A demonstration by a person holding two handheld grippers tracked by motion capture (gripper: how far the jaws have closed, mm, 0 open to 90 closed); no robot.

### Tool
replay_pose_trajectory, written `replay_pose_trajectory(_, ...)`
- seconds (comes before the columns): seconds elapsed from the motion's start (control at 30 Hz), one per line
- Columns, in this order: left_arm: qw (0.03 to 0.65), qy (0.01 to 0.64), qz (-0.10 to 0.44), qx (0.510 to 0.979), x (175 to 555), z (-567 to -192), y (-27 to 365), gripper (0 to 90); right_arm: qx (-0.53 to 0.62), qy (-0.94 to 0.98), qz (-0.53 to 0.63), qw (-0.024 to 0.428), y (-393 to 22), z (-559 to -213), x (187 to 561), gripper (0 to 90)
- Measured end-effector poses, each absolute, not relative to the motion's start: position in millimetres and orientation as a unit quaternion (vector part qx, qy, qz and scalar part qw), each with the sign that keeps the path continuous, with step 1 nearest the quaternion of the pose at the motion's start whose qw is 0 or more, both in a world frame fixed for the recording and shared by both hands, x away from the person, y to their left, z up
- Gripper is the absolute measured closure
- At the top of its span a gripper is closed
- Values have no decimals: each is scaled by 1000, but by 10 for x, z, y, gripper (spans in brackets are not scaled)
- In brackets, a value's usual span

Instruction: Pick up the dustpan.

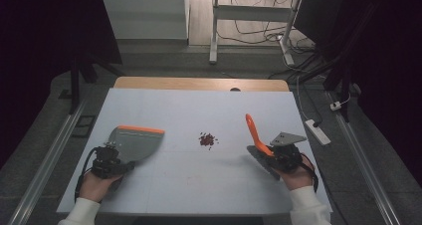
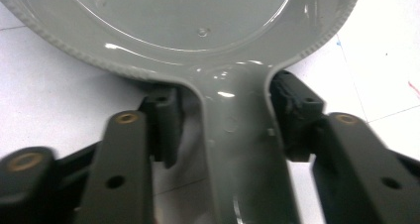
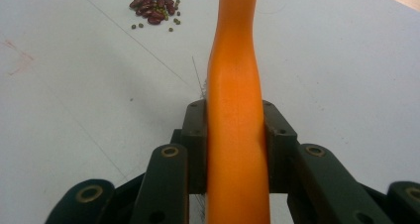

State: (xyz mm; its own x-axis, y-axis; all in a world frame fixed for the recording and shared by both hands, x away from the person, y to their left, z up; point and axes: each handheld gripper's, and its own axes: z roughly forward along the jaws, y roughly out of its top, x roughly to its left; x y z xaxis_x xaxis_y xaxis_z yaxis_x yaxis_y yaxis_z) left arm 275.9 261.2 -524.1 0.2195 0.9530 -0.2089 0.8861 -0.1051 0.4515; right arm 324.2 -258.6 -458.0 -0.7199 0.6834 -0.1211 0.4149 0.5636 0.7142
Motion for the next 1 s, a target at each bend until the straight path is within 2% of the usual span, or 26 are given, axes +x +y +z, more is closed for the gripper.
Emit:
replay_pose_trajectory(0.3,250,623,68,738,2758,-5240,2657,613,321,860,344,199,-2616,-4564,3244,699)
replay_pose_trajectory(1.0,276,616,76,734,2741,-5229,2738,619,317,862,343,198,-2594,-4571,3244,699)
